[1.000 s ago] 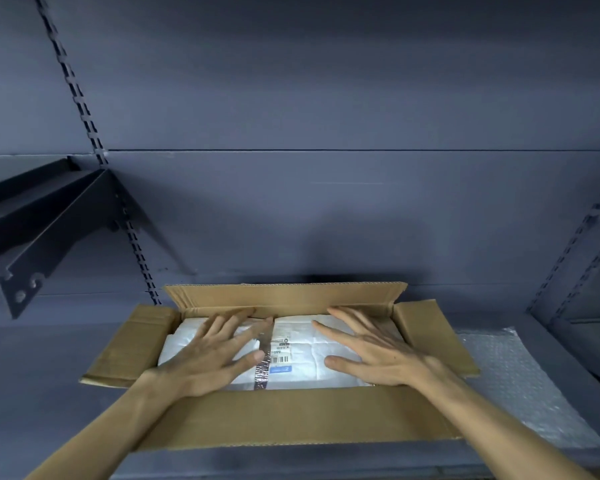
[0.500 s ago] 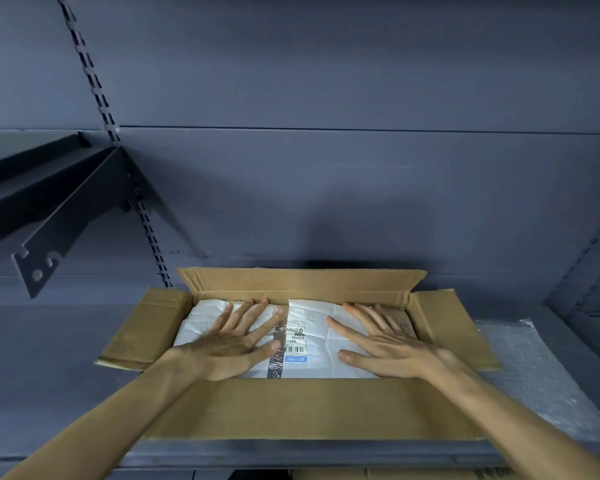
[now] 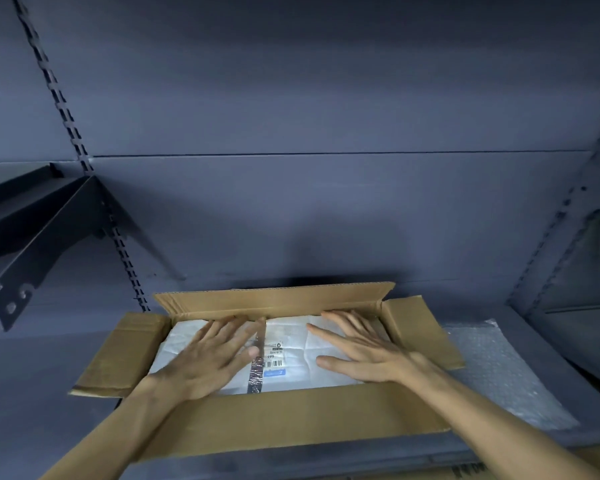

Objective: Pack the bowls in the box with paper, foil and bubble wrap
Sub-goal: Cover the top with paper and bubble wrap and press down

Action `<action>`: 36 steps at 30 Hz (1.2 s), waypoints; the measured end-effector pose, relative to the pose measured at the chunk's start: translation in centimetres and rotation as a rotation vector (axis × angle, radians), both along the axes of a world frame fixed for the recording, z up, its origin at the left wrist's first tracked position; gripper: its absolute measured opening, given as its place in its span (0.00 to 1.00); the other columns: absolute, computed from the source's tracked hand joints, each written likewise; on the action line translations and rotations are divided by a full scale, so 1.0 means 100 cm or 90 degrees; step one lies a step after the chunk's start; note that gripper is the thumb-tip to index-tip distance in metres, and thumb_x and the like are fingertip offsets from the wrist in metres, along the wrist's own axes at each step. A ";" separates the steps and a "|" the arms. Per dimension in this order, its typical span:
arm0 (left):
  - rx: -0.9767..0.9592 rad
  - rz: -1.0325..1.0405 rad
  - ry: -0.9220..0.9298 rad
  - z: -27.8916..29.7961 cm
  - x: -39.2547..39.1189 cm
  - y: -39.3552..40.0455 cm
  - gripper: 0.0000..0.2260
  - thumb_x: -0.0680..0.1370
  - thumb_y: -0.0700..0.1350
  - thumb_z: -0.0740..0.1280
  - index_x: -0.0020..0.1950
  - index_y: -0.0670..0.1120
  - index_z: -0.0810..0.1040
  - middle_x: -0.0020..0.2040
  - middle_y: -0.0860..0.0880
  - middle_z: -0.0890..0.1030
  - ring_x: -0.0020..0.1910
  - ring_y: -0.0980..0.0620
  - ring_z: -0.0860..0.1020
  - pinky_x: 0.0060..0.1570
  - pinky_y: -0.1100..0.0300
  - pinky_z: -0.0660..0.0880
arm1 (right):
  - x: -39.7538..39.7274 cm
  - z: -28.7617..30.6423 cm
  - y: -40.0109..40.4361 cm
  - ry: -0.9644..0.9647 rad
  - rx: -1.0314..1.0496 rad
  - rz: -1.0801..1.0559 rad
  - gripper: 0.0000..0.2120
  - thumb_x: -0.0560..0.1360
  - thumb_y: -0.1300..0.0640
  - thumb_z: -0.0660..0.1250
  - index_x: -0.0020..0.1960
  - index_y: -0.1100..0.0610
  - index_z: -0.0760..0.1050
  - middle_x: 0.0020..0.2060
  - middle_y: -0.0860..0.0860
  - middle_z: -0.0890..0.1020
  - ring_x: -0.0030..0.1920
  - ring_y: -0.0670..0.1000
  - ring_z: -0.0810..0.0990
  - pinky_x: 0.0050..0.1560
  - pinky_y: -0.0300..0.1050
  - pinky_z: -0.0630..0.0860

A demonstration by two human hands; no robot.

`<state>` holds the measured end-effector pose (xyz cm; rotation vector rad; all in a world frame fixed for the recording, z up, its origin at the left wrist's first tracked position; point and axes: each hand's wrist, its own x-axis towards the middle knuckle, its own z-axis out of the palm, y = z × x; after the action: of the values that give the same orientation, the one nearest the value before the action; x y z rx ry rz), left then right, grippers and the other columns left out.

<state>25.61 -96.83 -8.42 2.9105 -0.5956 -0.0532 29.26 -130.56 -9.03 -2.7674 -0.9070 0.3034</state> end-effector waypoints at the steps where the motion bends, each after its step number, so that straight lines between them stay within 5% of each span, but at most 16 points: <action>1: -0.011 -0.006 -0.055 0.005 -0.003 -0.001 0.26 0.81 0.67 0.40 0.80 0.65 0.49 0.74 0.61 0.63 0.75 0.58 0.58 0.75 0.58 0.53 | 0.000 0.004 -0.001 -0.012 0.018 -0.015 0.32 0.76 0.24 0.45 0.78 0.30 0.45 0.81 0.41 0.47 0.80 0.48 0.43 0.79 0.55 0.45; 5: -0.095 -0.025 -0.125 0.027 -0.015 -0.019 0.25 0.83 0.63 0.43 0.75 0.57 0.64 0.63 0.61 0.71 0.64 0.57 0.69 0.68 0.56 0.66 | -0.006 0.026 -0.023 -0.137 0.133 -0.094 0.30 0.80 0.28 0.43 0.77 0.36 0.62 0.74 0.39 0.61 0.75 0.45 0.57 0.74 0.54 0.58; 9: -0.196 -0.049 -0.182 0.044 -0.019 -0.056 0.13 0.85 0.59 0.49 0.53 0.56 0.70 0.47 0.67 0.68 0.50 0.56 0.69 0.57 0.53 0.71 | -0.017 0.038 -0.089 -0.369 0.241 -0.328 0.26 0.82 0.37 0.46 0.65 0.43 0.78 0.60 0.44 0.76 0.63 0.51 0.71 0.60 0.56 0.65; 12: -0.219 -0.072 -0.164 0.050 -0.015 -0.097 0.13 0.85 0.57 0.52 0.59 0.54 0.74 0.55 0.62 0.74 0.58 0.56 0.71 0.61 0.51 0.71 | -0.034 0.028 -0.151 -0.332 0.327 -0.606 0.21 0.83 0.43 0.51 0.61 0.51 0.79 0.58 0.54 0.79 0.61 0.61 0.72 0.62 0.61 0.69; 15: -0.204 -0.130 -0.160 0.058 -0.008 -0.150 0.21 0.84 0.59 0.52 0.66 0.50 0.75 0.61 0.56 0.77 0.62 0.53 0.73 0.62 0.50 0.72 | -0.063 0.003 -0.196 -0.199 0.195 -0.751 0.16 0.82 0.48 0.63 0.65 0.53 0.77 0.64 0.57 0.78 0.67 0.62 0.71 0.65 0.62 0.69; 18: -0.217 -0.182 -0.120 0.061 -0.004 -0.204 0.23 0.82 0.62 0.50 0.62 0.50 0.76 0.55 0.55 0.77 0.57 0.51 0.74 0.59 0.48 0.72 | -0.093 -0.026 -0.223 -0.087 0.073 -0.798 0.27 0.78 0.39 0.65 0.70 0.53 0.73 0.68 0.55 0.76 0.70 0.61 0.68 0.67 0.63 0.67; 22: -0.213 -0.207 -0.114 0.053 -0.002 -0.256 0.19 0.83 0.63 0.50 0.55 0.51 0.73 0.52 0.58 0.73 0.53 0.55 0.70 0.59 0.48 0.72 | -0.111 -0.038 -0.241 0.027 0.081 -0.850 0.34 0.74 0.36 0.69 0.71 0.56 0.69 0.69 0.56 0.73 0.71 0.62 0.69 0.67 0.60 0.69; 29: -0.212 -0.231 -0.102 0.045 -0.006 -0.278 0.16 0.82 0.64 0.52 0.54 0.55 0.70 0.55 0.57 0.74 0.55 0.53 0.71 0.59 0.49 0.73 | -0.117 -0.031 -0.249 -0.121 0.224 -0.865 0.06 0.77 0.54 0.70 0.53 0.54 0.80 0.55 0.57 0.82 0.55 0.59 0.82 0.56 0.54 0.79; 36: -0.320 -0.188 -0.077 0.053 -0.012 -0.267 0.18 0.81 0.64 0.56 0.65 0.55 0.70 0.58 0.58 0.74 0.56 0.57 0.74 0.59 0.55 0.74 | -0.107 0.009 -0.223 -0.288 0.568 -0.797 0.04 0.81 0.55 0.63 0.50 0.50 0.67 0.42 0.49 0.79 0.45 0.55 0.79 0.49 0.57 0.76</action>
<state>24.43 -123.55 -3.08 2.3373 -0.9057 0.2063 18.53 -152.90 -8.12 -1.9947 0.6194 -0.7479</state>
